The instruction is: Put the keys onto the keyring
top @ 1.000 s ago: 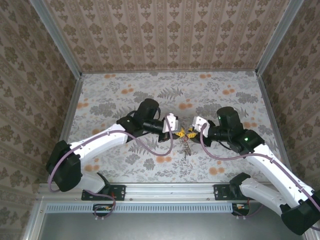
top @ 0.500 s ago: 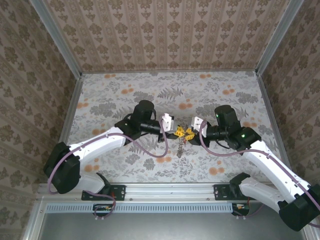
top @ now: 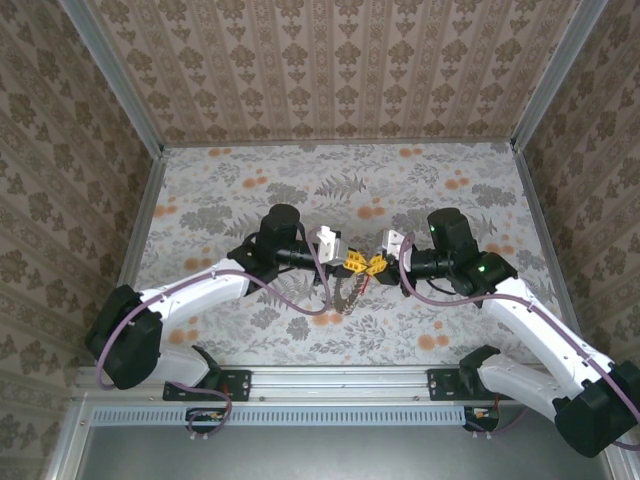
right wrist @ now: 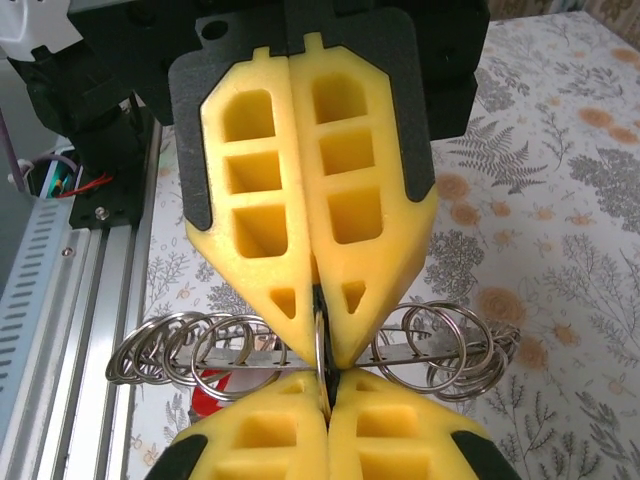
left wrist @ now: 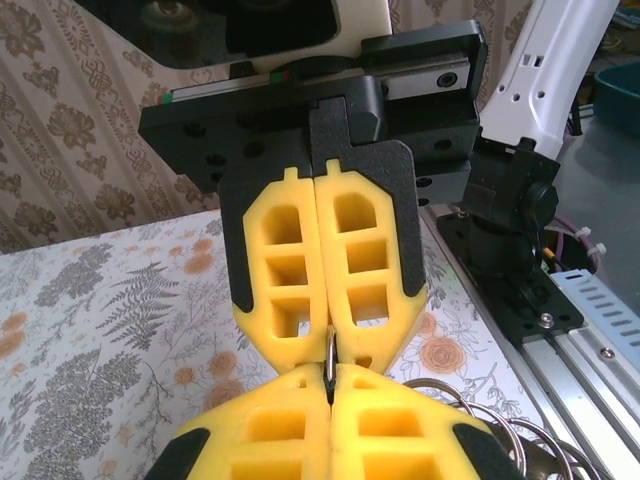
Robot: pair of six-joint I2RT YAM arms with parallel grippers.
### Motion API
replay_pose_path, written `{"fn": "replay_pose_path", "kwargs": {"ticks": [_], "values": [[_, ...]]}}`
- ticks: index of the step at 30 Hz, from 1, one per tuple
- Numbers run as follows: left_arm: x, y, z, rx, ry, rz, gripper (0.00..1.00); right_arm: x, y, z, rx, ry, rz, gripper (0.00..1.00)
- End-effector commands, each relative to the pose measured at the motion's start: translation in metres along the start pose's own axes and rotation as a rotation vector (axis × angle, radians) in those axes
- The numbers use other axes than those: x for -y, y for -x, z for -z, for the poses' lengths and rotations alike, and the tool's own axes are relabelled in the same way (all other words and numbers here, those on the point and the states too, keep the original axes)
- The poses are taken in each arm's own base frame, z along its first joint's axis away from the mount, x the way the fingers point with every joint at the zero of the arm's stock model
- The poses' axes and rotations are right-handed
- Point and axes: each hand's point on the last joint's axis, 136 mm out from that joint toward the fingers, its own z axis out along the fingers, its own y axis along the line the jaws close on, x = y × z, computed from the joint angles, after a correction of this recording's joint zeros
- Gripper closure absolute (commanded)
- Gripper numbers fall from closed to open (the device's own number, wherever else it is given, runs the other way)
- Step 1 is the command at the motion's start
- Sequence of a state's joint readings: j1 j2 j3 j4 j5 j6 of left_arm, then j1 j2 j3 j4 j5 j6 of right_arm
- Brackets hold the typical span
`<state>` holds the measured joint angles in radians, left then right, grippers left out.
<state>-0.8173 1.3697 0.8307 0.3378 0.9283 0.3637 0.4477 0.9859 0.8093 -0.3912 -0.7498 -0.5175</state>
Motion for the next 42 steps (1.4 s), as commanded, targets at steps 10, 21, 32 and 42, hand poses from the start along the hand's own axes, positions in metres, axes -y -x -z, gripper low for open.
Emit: {"fn": "replay_pose_path", "kwargs": {"ticks": [10, 21, 32, 42], "values": [[-0.006, -0.008, 0.008, -0.217, 0.043, 0.095, 0.78, 0.004, -0.015, 0.001, -0.218, -0.038, 0.063, 1.00], [-0.001, -0.014, -0.009, -0.243, -0.043, 0.126, 0.80, 0.007, -0.008, -0.008, -0.191, -0.027, 0.076, 1.00], [0.007, 0.010, -0.007, -0.174, -0.088, 0.088, 1.00, 0.004, -0.012, -0.008, -0.148, -0.044, 0.074, 0.82], [0.017, 0.038, 0.000, 0.011, -0.153, 0.011, 1.00, -0.005, -0.013, 0.027, -0.054, -0.118, 0.063, 0.71]]}}
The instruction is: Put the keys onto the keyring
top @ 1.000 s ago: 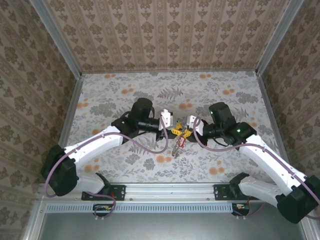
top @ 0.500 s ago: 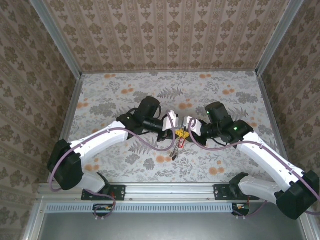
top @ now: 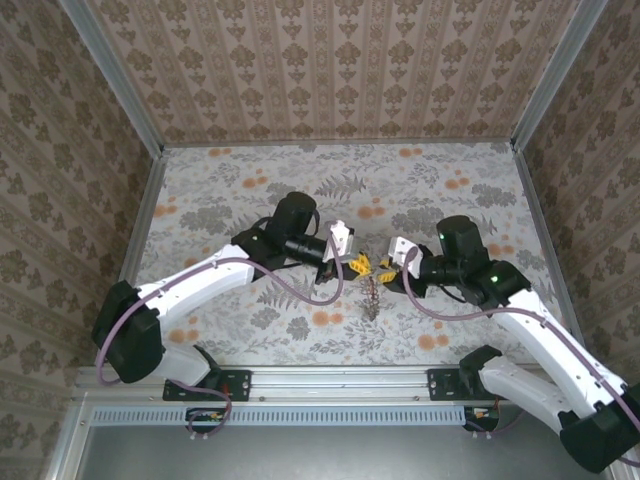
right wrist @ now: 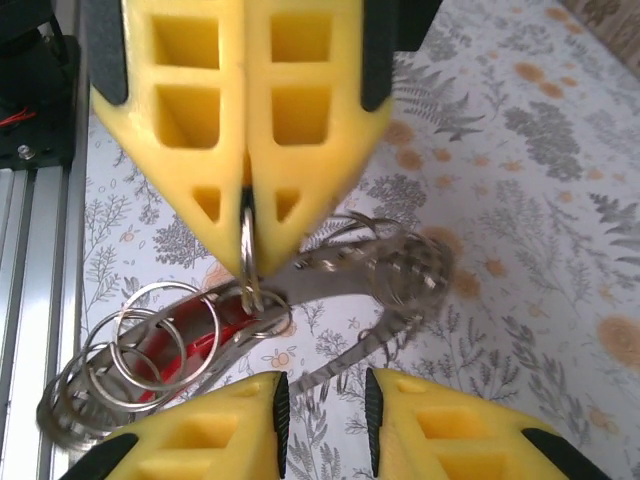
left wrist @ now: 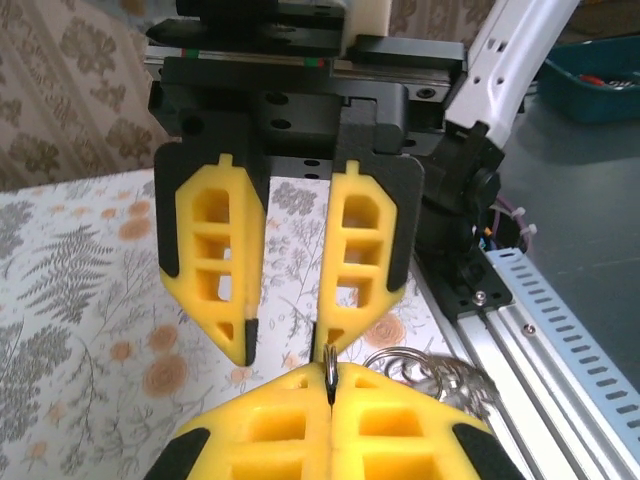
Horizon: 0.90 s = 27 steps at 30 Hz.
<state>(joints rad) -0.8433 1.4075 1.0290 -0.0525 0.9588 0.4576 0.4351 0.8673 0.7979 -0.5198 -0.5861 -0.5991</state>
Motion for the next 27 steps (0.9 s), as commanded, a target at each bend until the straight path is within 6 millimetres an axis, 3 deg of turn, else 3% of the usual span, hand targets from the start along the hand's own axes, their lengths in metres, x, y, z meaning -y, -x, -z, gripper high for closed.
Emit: {"fn": "replay_pose_path", "kwargs": {"ticks": [1, 10, 18, 23, 27], "values": [[0.009, 0.028, 0.009, 0.117, -0.042, -0.090, 1.00, -0.010, 0.008, 0.007, 0.060, 0.028, -0.002, 0.71], [0.006, 0.030, 0.009, 0.143, -0.029, -0.113, 1.00, -0.019, 0.031, 0.009, 0.166, 0.107, 0.010, 0.77], [0.011, 0.028, 0.006, 0.157, -0.045, -0.108, 1.00, -0.011, 0.039, 0.000, 0.180, 0.134, -0.011, 0.81], [0.017, 0.023, 0.012, 0.142, -0.044, -0.132, 1.00, -0.009, 0.028, -0.001, 0.141, 0.101, -0.002, 0.70], [0.018, 0.023, 0.017, 0.142, -0.033, -0.156, 1.00, -0.024, 0.026, 0.003, 0.166, 0.153, -0.001, 0.62]]}}
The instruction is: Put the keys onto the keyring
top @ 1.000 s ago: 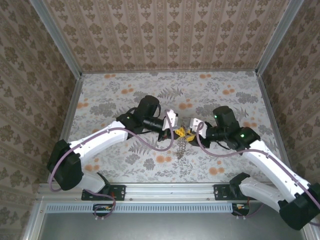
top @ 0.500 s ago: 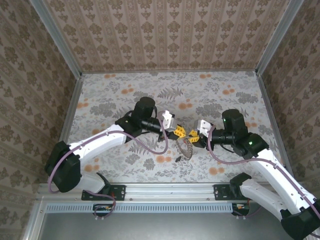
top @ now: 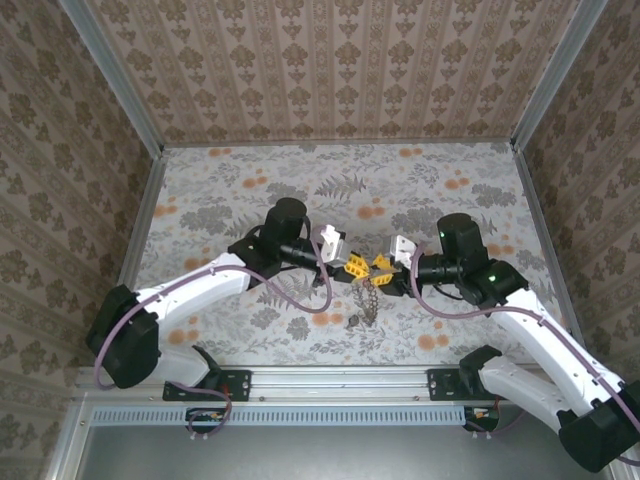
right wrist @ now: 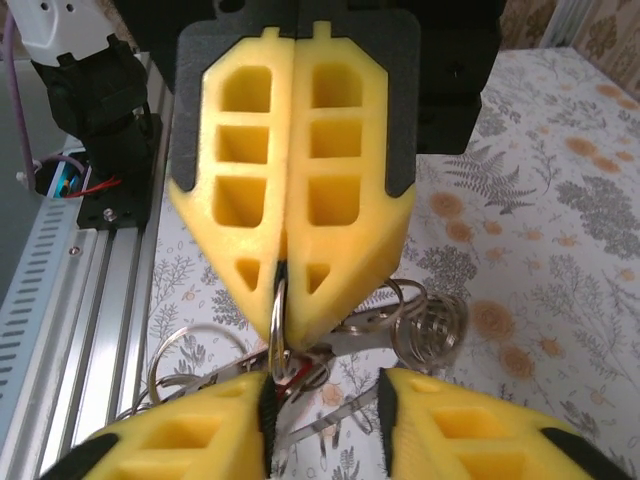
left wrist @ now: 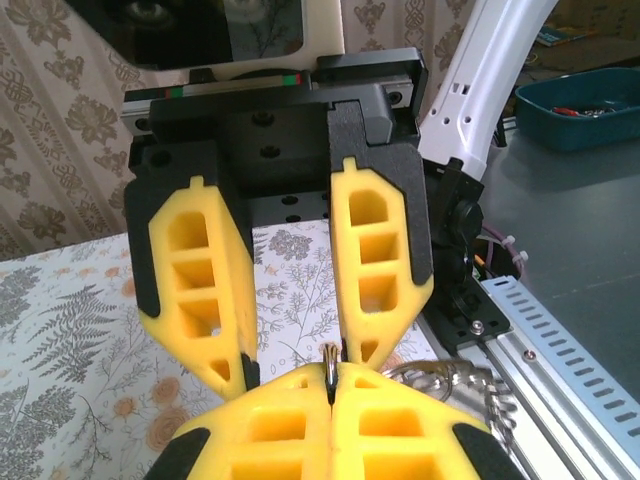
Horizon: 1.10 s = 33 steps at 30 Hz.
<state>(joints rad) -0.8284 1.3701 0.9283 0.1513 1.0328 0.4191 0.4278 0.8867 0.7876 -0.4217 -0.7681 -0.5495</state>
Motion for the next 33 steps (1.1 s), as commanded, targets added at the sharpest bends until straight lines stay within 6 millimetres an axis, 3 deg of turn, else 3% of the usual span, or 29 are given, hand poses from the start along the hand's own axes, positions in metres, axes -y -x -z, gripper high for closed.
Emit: {"fn": "replay_pose_path", "kwargs": {"ticks": [1, 5, 9, 12, 16, 23, 30, 33], "values": [[0.009, 0.019, 0.011, 0.045, -0.018, -0.087, 1.00, -0.013, -0.002, 0.004, 0.016, 0.043, -0.001, 0.62], [0.011, 0.022, 0.013, 0.057, -0.028, -0.109, 1.00, -0.016, -0.017, -0.001, -0.018, 0.050, -0.030, 0.61], [0.012, 0.025, 0.015, 0.065, -0.034, -0.120, 1.00, -0.012, -0.019, -0.006, 0.002, 0.047, -0.036, 0.60], [0.012, 0.026, 0.015, 0.067, -0.035, -0.123, 1.00, 0.002, -0.010, -0.012, 0.064, -0.020, -0.043, 0.58], [0.009, 0.025, 0.016, 0.058, -0.015, -0.120, 1.00, 0.003, 0.005, -0.018, 0.162, -0.041, -0.014, 0.55], [0.004, 0.023, 0.017, 0.043, 0.019, -0.115, 1.00, 0.001, 0.003, -0.030, 0.172, -0.077, 0.005, 0.55], [0.000, 0.021, 0.019, 0.031, 0.047, -0.112, 1.00, 0.012, 0.001, -0.030, 0.176, -0.213, 0.028, 0.68], [-0.001, 0.020, 0.021, 0.027, 0.057, -0.112, 1.00, 0.014, 0.000, -0.028, 0.169, -0.236, 0.022, 0.69]]}}
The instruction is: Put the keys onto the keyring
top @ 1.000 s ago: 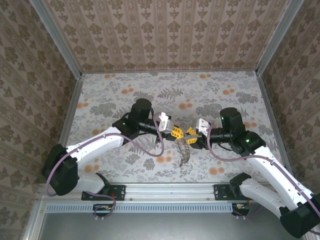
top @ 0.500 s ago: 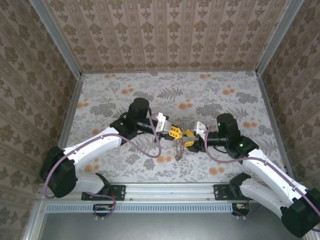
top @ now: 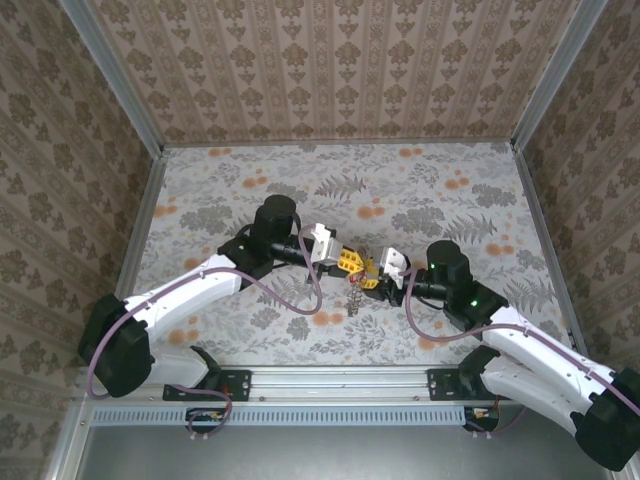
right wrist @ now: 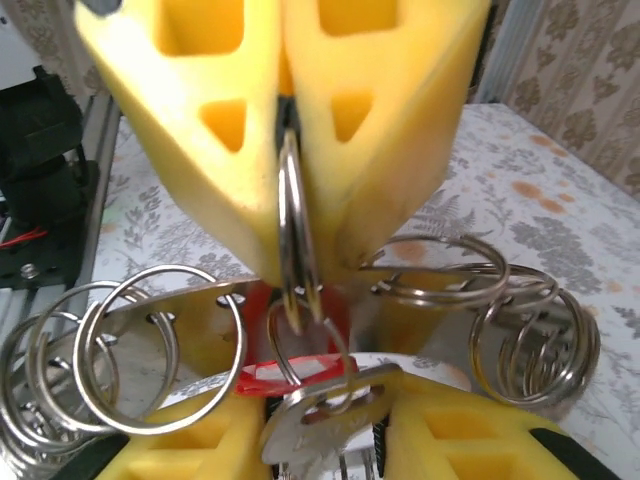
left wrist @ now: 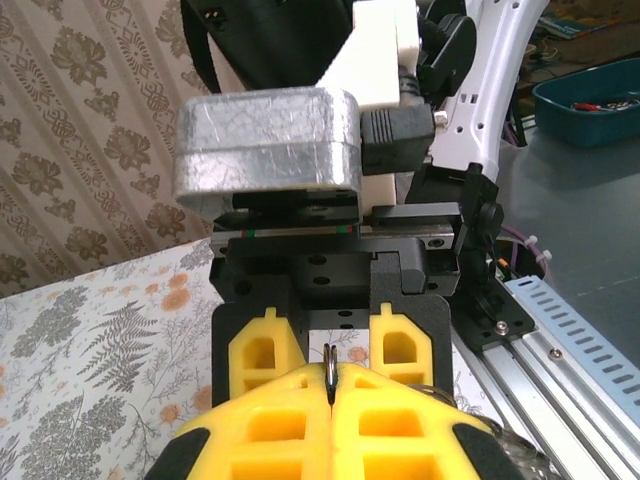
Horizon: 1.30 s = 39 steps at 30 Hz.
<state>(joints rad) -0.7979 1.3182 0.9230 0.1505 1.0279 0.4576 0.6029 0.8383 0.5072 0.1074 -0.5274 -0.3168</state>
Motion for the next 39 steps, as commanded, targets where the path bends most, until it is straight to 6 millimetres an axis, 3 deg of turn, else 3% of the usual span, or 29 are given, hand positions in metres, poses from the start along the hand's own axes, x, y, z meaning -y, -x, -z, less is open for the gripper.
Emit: {"fn": "replay_pose_path", "kwargs": {"ticks": [1, 5, 11, 19, 24, 39], "values": [[0.002, 0.008, 0.007, 0.013, 0.015, -0.038, 1.00, 0.012, 0.010, 0.004, 0.035, -0.083, 0.017, 0.67], [0.000, 0.006, 0.008, 0.005, 0.028, -0.035, 1.00, 0.010, 0.011, 0.003, 0.053, -0.081, -0.001, 0.62], [-0.005, 0.003, 0.010, -0.008, 0.054, -0.028, 1.00, -0.009, 0.008, 0.001, 0.078, 0.004, -0.044, 0.52], [-0.009, 0.002, 0.010, -0.016, 0.067, -0.018, 1.00, 0.007, 0.005, -0.003, 0.077, -0.130, -0.058, 0.52], [-0.010, -0.001, 0.010, -0.022, 0.071, -0.010, 1.00, 0.017, 0.006, 0.000, 0.080, -0.206, -0.045, 0.68], [-0.012, -0.010, 0.010, -0.049, 0.079, 0.013, 1.00, 0.021, 0.007, 0.014, 0.031, -0.254, -0.012, 1.00]]}}
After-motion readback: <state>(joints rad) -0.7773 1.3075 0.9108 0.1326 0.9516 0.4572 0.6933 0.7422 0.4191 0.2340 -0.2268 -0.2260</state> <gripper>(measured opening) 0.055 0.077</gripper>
